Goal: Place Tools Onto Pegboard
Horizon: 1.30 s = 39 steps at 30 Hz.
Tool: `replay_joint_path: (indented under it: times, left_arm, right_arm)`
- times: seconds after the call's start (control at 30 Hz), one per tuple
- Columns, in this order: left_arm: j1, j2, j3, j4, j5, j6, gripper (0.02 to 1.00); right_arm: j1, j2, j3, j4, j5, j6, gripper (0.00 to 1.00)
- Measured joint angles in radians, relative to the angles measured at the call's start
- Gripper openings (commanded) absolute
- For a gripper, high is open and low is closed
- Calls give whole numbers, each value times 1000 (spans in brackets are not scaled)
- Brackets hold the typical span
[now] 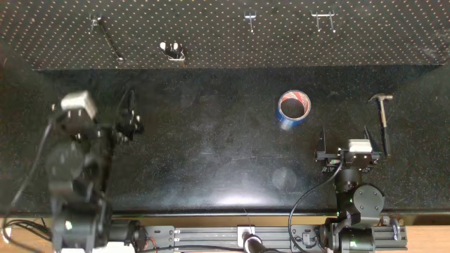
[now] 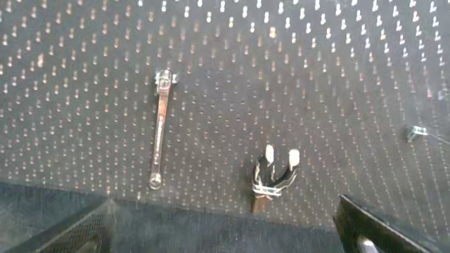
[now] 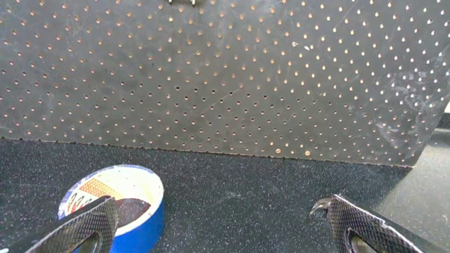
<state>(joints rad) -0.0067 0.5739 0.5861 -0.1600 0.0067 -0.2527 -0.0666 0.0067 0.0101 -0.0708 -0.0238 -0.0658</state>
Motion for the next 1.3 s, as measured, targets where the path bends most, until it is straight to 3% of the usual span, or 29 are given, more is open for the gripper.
replay_joint_path:
  times: [0.13,0.33,0.47,0.6,1.2,1.3]
  left_arm:
    - [7,-362,-387,271,2,0,996]
    - [106,-550,-549,261,-13,0,996]
    - [62,-555,-580,90,-13,0,996]
    - [3,-555,-580,89,-13,0,996]
    - [3,-555,-580,89,-13,0,996]
    - [3,-555,-580,89,-13,0,996]
  right_arm:
    - [0,2,0,1,0,0,976]
    - [0,2,0,0,0,0,976]
    - [0,1,0,0,0,0,974]
    - [0,2,0,0,0,0,974]
    - [0,2,0,0,0,0,976]
    - [-5,18,5,-11,0,101,974]
